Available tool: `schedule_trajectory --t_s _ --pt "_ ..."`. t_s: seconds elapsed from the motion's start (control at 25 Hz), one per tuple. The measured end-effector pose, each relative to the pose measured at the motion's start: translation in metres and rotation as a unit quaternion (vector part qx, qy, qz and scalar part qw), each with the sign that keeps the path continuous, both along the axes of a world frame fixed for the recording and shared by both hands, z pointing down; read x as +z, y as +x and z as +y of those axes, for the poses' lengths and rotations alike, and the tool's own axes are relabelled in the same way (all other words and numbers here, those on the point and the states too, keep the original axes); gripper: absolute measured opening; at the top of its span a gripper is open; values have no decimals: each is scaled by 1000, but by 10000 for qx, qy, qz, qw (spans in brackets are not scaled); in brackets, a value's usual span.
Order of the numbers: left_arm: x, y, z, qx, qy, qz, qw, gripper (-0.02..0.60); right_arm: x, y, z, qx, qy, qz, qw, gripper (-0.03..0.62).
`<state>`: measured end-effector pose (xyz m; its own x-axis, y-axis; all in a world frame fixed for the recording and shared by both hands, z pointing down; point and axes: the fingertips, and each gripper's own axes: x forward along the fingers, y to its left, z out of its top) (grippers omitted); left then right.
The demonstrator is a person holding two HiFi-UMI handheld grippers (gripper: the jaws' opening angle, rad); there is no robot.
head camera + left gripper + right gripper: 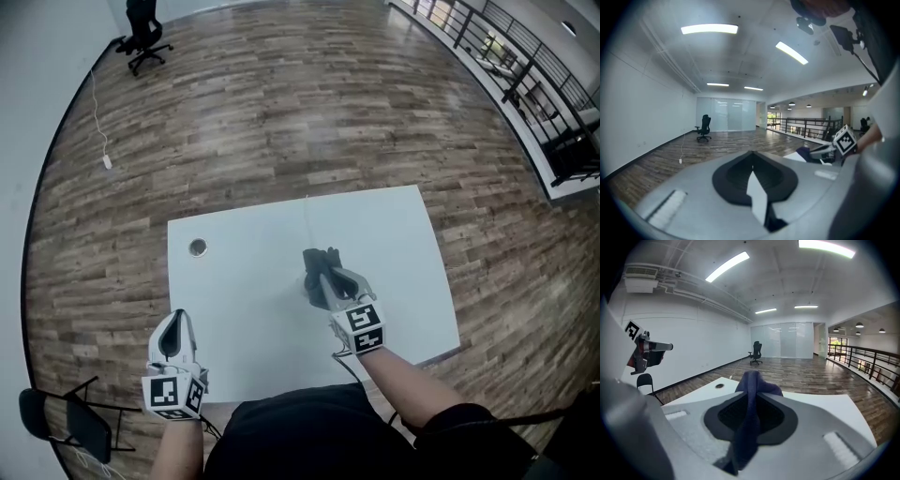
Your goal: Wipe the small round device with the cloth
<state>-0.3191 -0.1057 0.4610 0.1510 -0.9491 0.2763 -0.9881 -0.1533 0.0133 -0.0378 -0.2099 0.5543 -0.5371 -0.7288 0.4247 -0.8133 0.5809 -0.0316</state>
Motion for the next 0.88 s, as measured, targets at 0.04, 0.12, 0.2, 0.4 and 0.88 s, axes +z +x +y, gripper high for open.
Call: schedule_trajectory --t_s 0.04,0.12,0.2,0.4,0.88 --pt "0 0 1 -10 -7 -11 10000 8 2 -1 -1 -10 -33 -8 10000 57" --pt "0 -2 1 -32 -25 -16 10000 8 6 -1 -3 -9 -91 3 10000 57" --pt "0 -4 1 -65 -47 -19 10000 8 11 0 -3 -7 -133 41 9999 57" --pt "3 -6 2 -141 -87 -5 9999 8 20 -5 -2 -113 -225 72 9997 57" --pt "3 -13 12 -268 -190 -70 9994 8 47 -10 -4 -230 -452 230 9984 57"
